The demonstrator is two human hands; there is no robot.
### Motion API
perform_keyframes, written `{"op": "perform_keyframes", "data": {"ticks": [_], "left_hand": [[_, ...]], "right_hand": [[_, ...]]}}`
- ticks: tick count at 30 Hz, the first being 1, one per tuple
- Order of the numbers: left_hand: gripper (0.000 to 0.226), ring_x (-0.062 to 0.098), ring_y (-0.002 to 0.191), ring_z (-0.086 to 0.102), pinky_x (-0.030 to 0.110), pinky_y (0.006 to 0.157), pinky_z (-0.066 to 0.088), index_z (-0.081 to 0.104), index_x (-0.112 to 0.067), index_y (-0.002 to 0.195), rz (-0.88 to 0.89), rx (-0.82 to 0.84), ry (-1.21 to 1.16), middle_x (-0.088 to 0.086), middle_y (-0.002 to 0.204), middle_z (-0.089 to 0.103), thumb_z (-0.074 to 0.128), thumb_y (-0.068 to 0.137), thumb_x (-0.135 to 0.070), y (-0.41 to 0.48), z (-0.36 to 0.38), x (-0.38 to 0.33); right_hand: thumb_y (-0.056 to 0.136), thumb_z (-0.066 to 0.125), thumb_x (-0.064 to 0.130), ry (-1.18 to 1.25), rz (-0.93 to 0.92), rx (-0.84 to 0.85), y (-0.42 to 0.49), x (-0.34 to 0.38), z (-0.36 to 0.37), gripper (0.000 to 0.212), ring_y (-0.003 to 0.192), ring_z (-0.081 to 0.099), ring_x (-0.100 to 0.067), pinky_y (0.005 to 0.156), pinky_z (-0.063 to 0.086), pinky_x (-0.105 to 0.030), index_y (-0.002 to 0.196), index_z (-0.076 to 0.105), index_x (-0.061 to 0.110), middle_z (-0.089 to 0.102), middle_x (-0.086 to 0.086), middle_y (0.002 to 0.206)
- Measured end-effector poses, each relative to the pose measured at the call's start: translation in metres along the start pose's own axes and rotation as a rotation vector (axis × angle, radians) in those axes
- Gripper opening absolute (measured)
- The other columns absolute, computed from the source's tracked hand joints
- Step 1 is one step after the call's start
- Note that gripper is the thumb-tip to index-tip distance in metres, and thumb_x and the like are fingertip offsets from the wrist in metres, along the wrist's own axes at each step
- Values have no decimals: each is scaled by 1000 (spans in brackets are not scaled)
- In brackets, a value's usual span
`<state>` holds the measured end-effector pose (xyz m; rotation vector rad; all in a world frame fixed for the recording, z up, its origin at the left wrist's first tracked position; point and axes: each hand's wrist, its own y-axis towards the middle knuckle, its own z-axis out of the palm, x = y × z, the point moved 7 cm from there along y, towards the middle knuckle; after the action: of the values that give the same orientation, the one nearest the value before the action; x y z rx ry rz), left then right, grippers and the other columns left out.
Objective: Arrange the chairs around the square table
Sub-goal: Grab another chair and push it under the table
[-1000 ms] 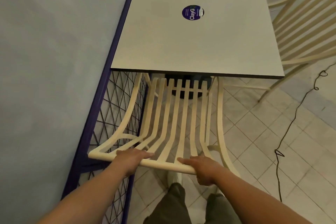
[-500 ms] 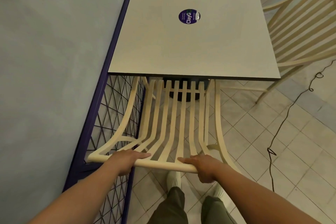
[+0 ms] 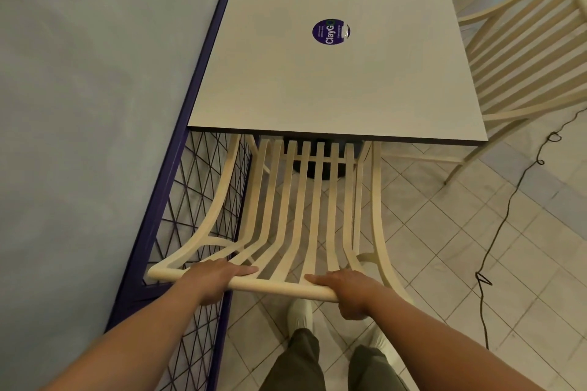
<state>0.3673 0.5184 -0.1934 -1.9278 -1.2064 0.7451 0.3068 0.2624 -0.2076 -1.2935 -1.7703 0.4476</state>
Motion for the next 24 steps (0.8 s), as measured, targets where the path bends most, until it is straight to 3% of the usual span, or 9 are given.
{"op": "perform_keyframes", "data": {"ticks": [7,11,17,24], "left_hand": [[82,15,117,53,36,89,48,19,-65,145,22,-19,-21,-12,141,49,57,95,-13,-3,-3,-1],[77,11,125,47,38,94,45,22,-54,151,31,3,-35,-19,145,43,61,90,-27,-3,-3,-3],[80,13,124,50,37,95,44,26,-47,150,-2,-14,-75,-14,146,46,65,81,-51,-4,-7,-7],[89,20,138,42,42,109,38,23,-44,155,-117,-61,-189,-8,158,37,66,79,-65,-13,-16,-49]], "right_hand": [[86,65,11,-8,11,31,0,-3,-2,88,120,50,-25,101,42,-41,153,19,47,51,-1,140],[89,65,29,-4,4,48,1,-4,-2,81,124,50,-25,104,41,-42,154,18,45,49,-1,144],[86,57,65,23,19,84,6,-11,-10,83,134,44,-27,110,35,-46,155,18,42,41,-2,155],[90,47,70,-33,-54,83,-5,-36,-48,78,147,28,-28,116,26,-48,156,20,37,31,-5,161]]}}
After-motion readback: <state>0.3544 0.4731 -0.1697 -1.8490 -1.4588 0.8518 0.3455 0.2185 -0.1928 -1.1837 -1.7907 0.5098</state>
